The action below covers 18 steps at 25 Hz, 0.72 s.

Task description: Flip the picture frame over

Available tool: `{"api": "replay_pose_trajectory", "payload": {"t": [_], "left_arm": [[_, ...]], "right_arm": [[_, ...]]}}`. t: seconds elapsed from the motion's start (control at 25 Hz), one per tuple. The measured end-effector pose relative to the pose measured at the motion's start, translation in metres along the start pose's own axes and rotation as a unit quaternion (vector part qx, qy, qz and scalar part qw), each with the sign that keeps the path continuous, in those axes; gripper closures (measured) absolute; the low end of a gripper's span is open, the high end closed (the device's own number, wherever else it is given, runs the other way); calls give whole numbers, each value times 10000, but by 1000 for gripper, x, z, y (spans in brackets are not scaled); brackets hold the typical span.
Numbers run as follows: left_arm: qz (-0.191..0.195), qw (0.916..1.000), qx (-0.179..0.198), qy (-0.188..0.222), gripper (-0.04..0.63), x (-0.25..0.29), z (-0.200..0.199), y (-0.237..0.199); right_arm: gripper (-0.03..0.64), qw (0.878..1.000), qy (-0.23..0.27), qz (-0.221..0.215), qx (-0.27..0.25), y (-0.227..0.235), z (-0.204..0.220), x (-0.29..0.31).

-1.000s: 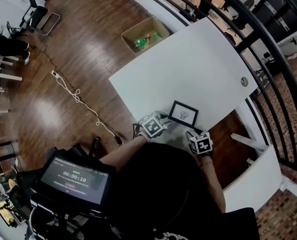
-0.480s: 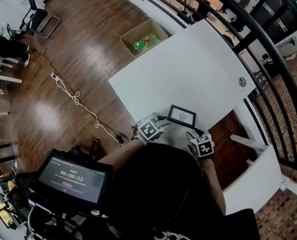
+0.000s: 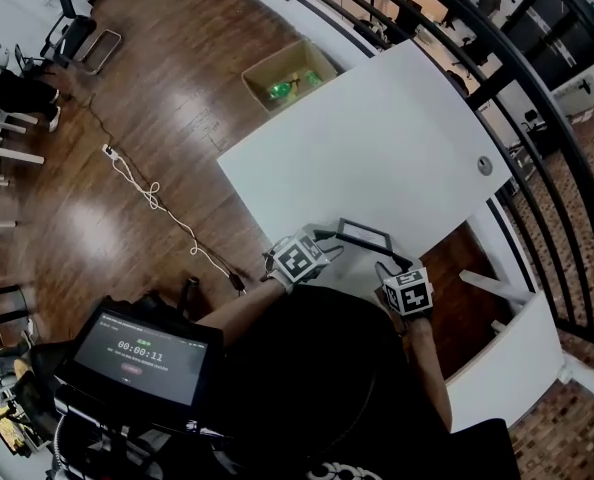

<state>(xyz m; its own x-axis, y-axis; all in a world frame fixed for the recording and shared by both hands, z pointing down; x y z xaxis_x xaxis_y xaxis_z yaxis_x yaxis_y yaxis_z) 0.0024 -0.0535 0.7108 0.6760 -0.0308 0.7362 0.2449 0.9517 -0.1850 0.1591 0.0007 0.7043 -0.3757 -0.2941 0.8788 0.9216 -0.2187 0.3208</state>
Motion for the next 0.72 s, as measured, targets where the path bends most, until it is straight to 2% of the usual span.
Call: {"api": "replay_pose_trajectory", "payload": {"t": [0.72], "left_arm": [[-128, 9998, -59, 135, 433, -2, -10, -11]], "right_arm": [[453, 9999, 113, -11, 22, 1, -11, -3]]}}
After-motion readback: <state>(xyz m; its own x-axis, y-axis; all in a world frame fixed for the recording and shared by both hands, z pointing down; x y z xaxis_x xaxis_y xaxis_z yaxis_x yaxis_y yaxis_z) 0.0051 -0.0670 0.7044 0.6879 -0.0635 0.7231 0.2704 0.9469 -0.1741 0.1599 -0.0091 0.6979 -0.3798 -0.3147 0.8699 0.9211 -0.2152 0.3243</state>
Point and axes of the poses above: the fingertips, and each gripper's own axes: x forward along the fingers, y to its right, z out of its underside, the point moved 5 cm from there along -x, backward along the fingers, and after that the axes turned 15 degrees about x, right-handed, at the moved point
